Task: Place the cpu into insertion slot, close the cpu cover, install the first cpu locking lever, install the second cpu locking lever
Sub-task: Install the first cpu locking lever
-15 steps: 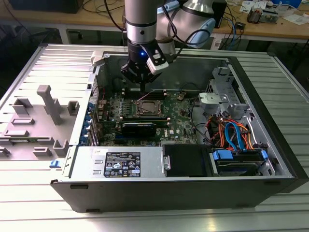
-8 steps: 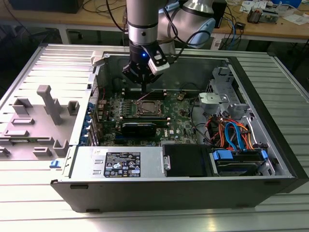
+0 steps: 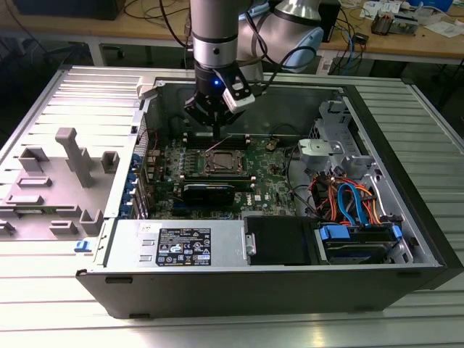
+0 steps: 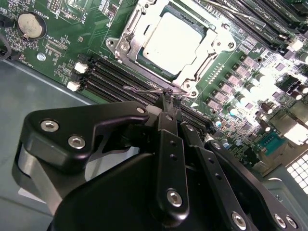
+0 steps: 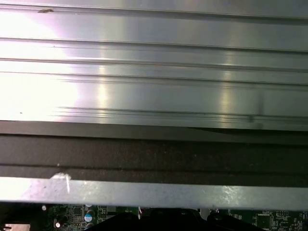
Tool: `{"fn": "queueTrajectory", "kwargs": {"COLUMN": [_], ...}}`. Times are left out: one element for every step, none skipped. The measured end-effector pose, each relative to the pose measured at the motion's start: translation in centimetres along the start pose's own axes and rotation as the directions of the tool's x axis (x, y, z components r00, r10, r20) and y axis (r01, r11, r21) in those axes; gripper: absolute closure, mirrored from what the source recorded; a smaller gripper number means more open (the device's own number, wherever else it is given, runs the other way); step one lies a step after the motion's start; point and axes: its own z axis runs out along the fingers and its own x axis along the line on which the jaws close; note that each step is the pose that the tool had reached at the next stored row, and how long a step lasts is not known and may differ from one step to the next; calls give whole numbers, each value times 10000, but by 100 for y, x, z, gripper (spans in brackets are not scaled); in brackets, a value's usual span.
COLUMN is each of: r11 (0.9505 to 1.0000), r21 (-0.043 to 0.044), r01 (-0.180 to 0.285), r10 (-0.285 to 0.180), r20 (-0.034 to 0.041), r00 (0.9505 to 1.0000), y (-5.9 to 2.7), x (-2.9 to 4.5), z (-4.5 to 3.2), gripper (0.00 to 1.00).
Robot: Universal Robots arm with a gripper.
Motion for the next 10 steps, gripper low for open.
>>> {"fn": "queueTrajectory", "kwargs": {"r11": [10000, 10000, 10000, 10000, 10000, 10000, 10000, 10000, 10000, 10000], "r21": [-1, -1, 0, 0, 0, 1, 4, 6, 5, 5], "r01": [2, -1, 0, -1, -1, -1, -3, -6, -7, -8], "r10": [-2, 1, 0, 1, 1, 1, 3, 6, 7, 8], "r20": [1, 1, 0, 0, 0, 0, -1, -1, 0, 0], "r00": [10000, 10000, 10000, 10000, 10000, 10000, 10000, 10000, 10000, 10000], "y": [0, 0, 0, 0, -1, 0, 1, 3, 5, 7], "x": [-4, -7, -16, -20, -24, -29, -34, -40, -43, -46], "z": [1, 2, 5, 7, 8, 10, 12, 14, 17, 20], "gripper": [89, 89, 89, 89, 89, 89, 89, 89, 89, 89]}}
